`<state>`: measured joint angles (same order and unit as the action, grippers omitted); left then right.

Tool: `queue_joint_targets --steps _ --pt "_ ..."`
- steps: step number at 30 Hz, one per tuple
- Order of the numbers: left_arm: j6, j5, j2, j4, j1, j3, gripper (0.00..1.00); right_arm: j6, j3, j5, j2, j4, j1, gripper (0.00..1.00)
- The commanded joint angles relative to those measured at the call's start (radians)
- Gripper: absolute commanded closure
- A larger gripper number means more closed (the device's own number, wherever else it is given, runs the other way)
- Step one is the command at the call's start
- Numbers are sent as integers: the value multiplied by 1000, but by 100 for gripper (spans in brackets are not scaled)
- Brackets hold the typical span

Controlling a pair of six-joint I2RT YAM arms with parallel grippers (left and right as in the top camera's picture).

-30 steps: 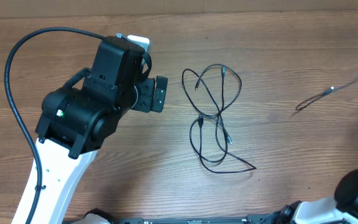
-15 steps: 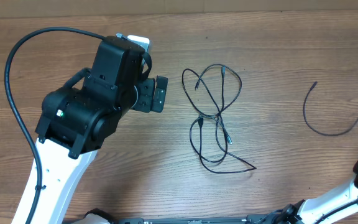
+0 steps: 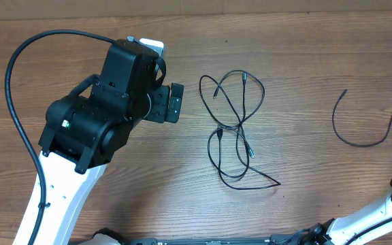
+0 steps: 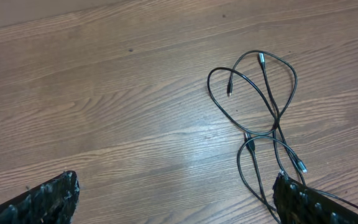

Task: Untangle cables
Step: 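Return the right gripper to the remaining cables and grasp another strand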

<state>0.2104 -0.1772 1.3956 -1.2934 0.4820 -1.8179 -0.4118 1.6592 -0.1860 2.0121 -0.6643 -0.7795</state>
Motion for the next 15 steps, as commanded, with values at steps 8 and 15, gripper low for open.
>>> queue_joint_targets --steps 8,15 --pt "7 -13 8 3 -5 -5 1 238 3 -340 3 -135 157 2" --pt "7 -13 10 3 -5 -5 0 475 3 -341 3 -272 373 0"
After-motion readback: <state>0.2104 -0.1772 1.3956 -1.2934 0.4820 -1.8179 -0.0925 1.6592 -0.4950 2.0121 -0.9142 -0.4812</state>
